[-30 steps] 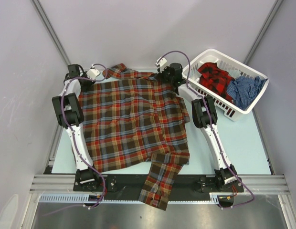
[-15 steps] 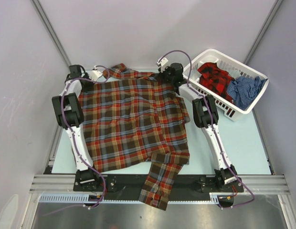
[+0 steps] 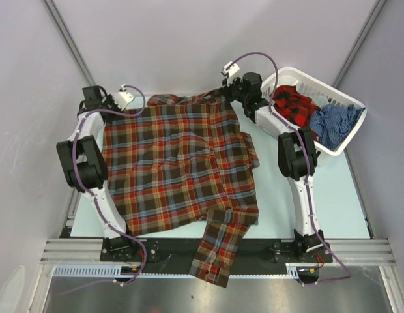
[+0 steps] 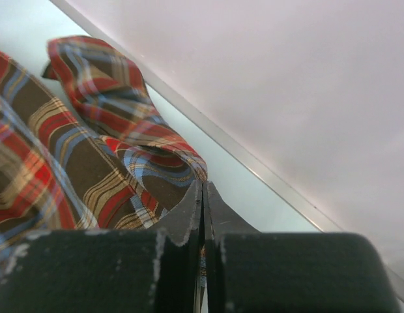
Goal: Fold and stack the long sleeve shirts
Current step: Fold the shirt
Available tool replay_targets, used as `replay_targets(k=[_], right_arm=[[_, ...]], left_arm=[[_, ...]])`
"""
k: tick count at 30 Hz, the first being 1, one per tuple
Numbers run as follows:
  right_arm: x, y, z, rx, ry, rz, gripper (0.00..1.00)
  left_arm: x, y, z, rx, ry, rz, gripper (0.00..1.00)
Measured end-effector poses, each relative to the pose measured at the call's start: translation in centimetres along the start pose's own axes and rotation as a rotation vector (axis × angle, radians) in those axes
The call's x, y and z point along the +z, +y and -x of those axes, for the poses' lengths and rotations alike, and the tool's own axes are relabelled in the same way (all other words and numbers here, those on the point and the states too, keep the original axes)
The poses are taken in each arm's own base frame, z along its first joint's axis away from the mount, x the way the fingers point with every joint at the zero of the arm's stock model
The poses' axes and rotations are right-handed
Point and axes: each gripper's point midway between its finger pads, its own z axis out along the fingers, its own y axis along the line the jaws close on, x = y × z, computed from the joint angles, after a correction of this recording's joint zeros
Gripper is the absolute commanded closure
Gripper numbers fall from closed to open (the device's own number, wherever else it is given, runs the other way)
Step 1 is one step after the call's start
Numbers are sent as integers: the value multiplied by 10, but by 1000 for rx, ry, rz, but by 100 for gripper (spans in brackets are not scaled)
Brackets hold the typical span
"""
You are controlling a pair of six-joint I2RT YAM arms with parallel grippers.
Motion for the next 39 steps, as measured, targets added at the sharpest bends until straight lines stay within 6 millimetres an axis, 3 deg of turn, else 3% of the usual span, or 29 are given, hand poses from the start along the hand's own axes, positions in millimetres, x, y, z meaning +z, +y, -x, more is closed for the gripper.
replay_targets(k=[7, 15, 21, 25, 32, 36, 39], right_arm=[[-37, 15, 13, 33, 27, 44, 100], [-95, 29, 30, 60, 55, 67, 100], [-131, 45, 34, 61, 79, 102, 100], [-147, 60, 6, 68, 154, 138, 100], [-159, 85, -54, 99, 321, 211, 100], [-168, 101, -86, 120, 428, 274, 100], [-180, 111, -100, 124, 491, 324, 85]], left_arm=[[-39, -23, -4, 23, -7, -18, 100], [-105, -47, -4, 66, -25, -16, 100], [-122, -78, -14, 106, 2, -80, 100], [-122, -116, -38, 113, 52, -170, 100], [-122, -172, -79, 116, 148, -299, 89], [-126, -190, -96, 146, 203, -349, 81], [-129, -191, -102, 166, 226, -362, 69]])
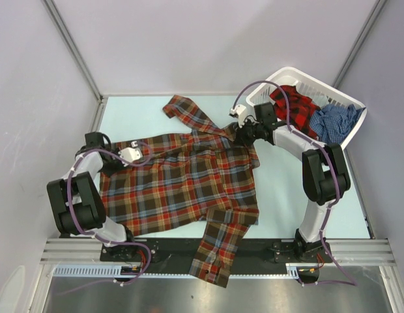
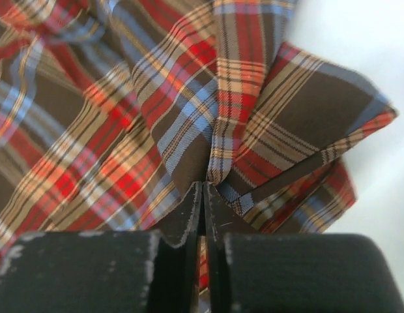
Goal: Fold and stack the long sleeve shirts
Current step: Fold the shirt
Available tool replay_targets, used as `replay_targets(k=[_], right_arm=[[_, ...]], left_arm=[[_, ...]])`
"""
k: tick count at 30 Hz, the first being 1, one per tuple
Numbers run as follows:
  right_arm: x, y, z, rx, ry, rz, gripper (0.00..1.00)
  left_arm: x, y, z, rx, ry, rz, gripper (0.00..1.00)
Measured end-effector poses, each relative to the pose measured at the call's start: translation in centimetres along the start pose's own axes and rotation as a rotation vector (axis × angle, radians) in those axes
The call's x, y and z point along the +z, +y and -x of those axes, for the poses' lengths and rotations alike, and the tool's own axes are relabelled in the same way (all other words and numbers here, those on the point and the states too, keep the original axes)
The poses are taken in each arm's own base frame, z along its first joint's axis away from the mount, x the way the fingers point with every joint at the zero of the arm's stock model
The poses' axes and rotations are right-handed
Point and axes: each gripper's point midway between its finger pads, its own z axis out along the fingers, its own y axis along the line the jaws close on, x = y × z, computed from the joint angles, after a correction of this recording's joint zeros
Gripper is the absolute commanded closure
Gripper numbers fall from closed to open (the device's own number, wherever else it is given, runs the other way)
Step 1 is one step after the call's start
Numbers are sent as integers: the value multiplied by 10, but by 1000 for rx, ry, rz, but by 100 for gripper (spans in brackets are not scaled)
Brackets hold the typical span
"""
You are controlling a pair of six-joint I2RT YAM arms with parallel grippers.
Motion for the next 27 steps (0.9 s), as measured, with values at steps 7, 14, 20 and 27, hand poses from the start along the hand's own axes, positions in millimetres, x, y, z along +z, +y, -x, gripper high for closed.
replay_targets(k=[7, 14, 20, 27], right_arm=[[-6, 8, -13, 18, 94, 62, 35], [-21, -31, 71, 1, -48, -5, 14], [16, -63, 142, -26, -181, -83, 22], [93, -58, 106, 73, -73, -35, 28]], left_arm=[[-13, 19, 5, -18, -4, -13, 45], [-45, 59, 45, -125, -172, 119, 1], [-73, 92, 75, -278, -326, 268, 1], [-60, 111, 98, -311, -343, 277, 19]])
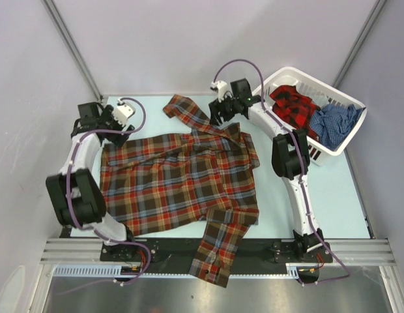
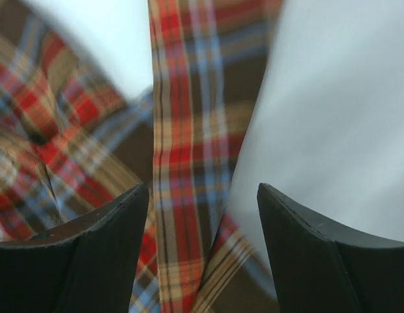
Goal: Fold and stack the long sleeve shirts
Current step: Fold the shirt
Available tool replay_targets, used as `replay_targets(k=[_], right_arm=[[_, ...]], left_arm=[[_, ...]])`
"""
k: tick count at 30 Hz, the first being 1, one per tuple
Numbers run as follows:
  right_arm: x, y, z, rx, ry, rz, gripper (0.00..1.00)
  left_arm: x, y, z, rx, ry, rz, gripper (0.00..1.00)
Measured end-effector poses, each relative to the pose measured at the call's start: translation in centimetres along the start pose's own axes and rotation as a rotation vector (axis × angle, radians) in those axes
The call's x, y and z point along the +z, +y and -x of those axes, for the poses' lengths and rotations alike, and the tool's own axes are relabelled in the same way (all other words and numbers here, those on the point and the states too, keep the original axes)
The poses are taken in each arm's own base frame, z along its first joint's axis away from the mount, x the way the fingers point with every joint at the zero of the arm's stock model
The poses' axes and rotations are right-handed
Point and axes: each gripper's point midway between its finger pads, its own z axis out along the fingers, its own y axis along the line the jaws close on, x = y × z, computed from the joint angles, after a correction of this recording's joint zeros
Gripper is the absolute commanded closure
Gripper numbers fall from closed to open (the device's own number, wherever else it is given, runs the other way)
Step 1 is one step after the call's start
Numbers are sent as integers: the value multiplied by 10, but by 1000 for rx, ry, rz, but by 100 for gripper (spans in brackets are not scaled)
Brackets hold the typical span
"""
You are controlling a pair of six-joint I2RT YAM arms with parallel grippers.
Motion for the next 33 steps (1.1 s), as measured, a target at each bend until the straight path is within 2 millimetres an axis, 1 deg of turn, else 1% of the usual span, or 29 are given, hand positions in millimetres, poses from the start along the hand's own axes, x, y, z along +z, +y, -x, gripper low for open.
replay_targets(k=[1, 2, 5, 6, 8, 10, 11, 12, 13, 15, 17, 18, 19, 20, 23, 25, 26, 27, 29, 30, 31, 32, 33], right_arm=[[3, 3, -14, 21, 31, 12, 29], [4, 5, -27, 42, 61, 23, 30], [2, 12, -65, 91, 143, 49, 32], [2, 14, -75, 102, 164, 55, 35], [-1, 17, -96, 119, 211, 65, 36], [-6, 22, -112, 122, 244, 78, 41], [-11, 24, -115, 119, 247, 81, 44], [-18, 28, -119, 118, 258, 85, 48], [-25, 32, -123, 116, 268, 89, 48], [-38, 40, -130, 107, 294, 100, 48], [-48, 46, -136, 98, 315, 110, 44], [-51, 49, -138, 92, 325, 116, 41], [-53, 50, -139, 91, 329, 118, 39], [-54, 51, -139, 90, 332, 120, 38], [-58, 50, -133, 87, 322, 115, 38], [-60, 50, -127, 89, 312, 111, 38], [-61, 48, -122, 91, 302, 107, 38], [-62, 46, -117, 95, 290, 102, 38], [-64, 41, -106, 105, 266, 96, 37], [-66, 38, -99, 114, 250, 93, 37], [-67, 35, -93, 125, 234, 90, 36], [-70, 30, -85, 140, 214, 83, 33], [-71, 26, -77, 149, 196, 75, 32]], left_arm=[[11, 0, -3, 1, 18, -21, 24], [23, 0, -10, -6, 48, -41, 24], [60, -4, -47, -40, 171, -109, 23], [67, -6, -59, -52, 207, -124, 23], [80, -13, -87, -76, 288, -160, 23], [86, -17, -106, -91, 352, -183, 24], [88, -16, -115, -92, 385, -188, 26], [89, -15, -119, -95, 398, -192, 29], [88, -10, -120, -86, 412, -184, 35], [87, 4, -123, -63, 443, -149, 38], [88, 18, -128, -51, 470, -118, 37], [87, 22, -129, -55, 474, -111, 36], [86, 24, -130, -64, 469, -113, 32], [85, 23, -130, -73, 460, -121, 30], [73, 14, -118, -93, 408, -156, 26], [60, 0, -96, -91, 358, -189, 25], [53, -9, -74, -78, 313, -210, 25], [50, -17, -55, -67, 274, -225, 25], [48, -40, -4, -26, 169, -267, 25], [50, -56, 21, -8, 119, -298, 26], [53, -72, 40, 7, 83, -332, 26], [58, -97, 64, 27, 43, -380, 26], [63, -117, 78, 33, 22, -417, 23]])
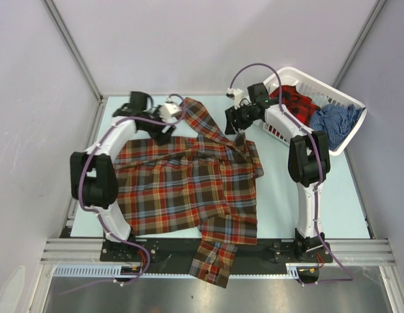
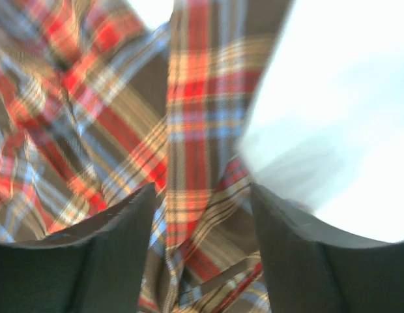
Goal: Fold and stack the long sleeve shirts
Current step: Fold the shirt
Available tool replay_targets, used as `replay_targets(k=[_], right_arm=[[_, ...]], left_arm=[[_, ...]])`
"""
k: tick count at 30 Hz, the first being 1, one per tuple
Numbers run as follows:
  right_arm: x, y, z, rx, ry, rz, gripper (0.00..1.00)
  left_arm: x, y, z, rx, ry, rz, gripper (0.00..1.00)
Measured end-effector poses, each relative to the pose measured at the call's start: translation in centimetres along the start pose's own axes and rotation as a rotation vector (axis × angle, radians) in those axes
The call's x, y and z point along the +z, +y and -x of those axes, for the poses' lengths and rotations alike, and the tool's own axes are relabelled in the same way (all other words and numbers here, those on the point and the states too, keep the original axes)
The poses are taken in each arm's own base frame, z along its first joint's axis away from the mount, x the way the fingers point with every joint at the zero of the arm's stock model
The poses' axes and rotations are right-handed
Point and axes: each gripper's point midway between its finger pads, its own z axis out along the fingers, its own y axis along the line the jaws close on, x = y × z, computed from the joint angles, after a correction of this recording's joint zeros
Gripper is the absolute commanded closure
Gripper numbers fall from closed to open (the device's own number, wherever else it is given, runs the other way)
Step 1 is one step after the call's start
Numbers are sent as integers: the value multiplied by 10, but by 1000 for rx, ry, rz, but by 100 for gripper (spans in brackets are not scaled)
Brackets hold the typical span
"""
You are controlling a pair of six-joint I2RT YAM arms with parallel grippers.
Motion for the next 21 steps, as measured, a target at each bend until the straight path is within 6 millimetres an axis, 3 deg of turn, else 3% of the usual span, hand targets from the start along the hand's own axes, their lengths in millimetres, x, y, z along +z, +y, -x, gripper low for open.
replay_targets(k=[2, 4, 6, 8, 12, 14, 18, 21], right_arm=[[-5, -6, 17, 4, -45, -20, 26], [-6, -16, 37, -7, -97, -62, 23], [-2, -24, 59, -41, -150, -108, 16], [9, -28, 82, -84, -197, -152, 11], [54, -20, 127, -182, -282, -204, 10], [82, -11, 138, -220, -311, -216, 6], [138, 10, 123, -280, -299, -219, 1], [170, 24, 108, -316, -281, -200, 0]], left_arm=[[24, -29, 22, -4, -26, -68, 20], [36, -38, 29, -47, -35, -80, 16], [36, -30, 28, -112, -48, -46, 4], [30, -11, 25, -171, -75, 23, 0], [-4, 19, 11, -280, -114, 158, 0], [-26, 30, 7, -310, -144, 224, 1], [-75, 49, 0, -348, -217, 354, 0], [-96, 55, -10, -361, -238, 412, 0]])
